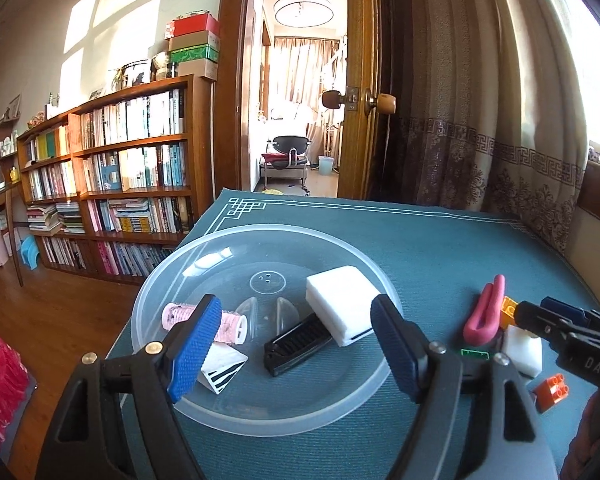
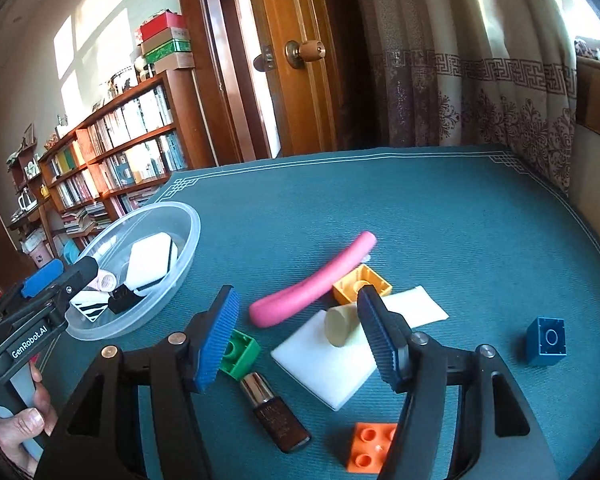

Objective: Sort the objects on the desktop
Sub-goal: 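Move both open tools away from the bowl toward the toy bricks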

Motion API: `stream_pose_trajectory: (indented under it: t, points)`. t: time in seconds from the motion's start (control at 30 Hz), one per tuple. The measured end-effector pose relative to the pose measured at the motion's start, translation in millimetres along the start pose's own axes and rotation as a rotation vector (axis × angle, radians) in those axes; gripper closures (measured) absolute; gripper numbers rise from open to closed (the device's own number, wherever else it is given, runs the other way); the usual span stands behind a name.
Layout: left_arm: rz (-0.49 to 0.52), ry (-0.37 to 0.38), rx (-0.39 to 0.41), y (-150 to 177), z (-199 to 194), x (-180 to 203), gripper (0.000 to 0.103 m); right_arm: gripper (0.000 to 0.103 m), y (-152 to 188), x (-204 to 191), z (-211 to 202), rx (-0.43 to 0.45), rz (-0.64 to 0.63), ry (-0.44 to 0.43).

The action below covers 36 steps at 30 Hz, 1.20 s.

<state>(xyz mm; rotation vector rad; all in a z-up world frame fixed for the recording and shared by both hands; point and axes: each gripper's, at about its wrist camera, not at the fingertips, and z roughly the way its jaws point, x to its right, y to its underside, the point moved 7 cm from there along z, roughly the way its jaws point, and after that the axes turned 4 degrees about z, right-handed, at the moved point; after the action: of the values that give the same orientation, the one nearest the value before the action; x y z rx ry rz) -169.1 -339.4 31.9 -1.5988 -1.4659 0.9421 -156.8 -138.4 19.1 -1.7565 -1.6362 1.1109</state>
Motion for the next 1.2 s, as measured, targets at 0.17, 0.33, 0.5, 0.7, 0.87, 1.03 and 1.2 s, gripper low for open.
stream_pose_trajectory:
  t: [0.17,0.33,0.5,0.7,0.87,1.03,1.2]
  points:
    - [0.027,0.01,0.003,0,0,10,0.022,0.038,10,22,-19,-0.003,0.019,0.014]
    - [0.043,0.028,0.006,0,-1,17,0.022,0.038,24,42,-35,-0.022,0.032,0.022]
    - [0.056,0.062,-0.001,2,0,25,0.021,0.034,36,53,-46,-0.036,0.049,0.022]
    - [0.084,0.103,0.005,1,-7,41,0.021,0.032,53,64,-53,-0.058,0.054,0.043]
    - [0.071,0.205,-0.016,3,-11,65,0.021,0.032,61,67,-51,-0.087,0.063,0.039]
    - [0.146,0.244,-0.049,13,-8,99,0.021,0.032,63,59,-50,-0.089,0.04,0.037]
    - [0.224,0.283,-0.097,24,-3,125,0.021,0.032,66,55,-47,-0.103,0.024,0.044]
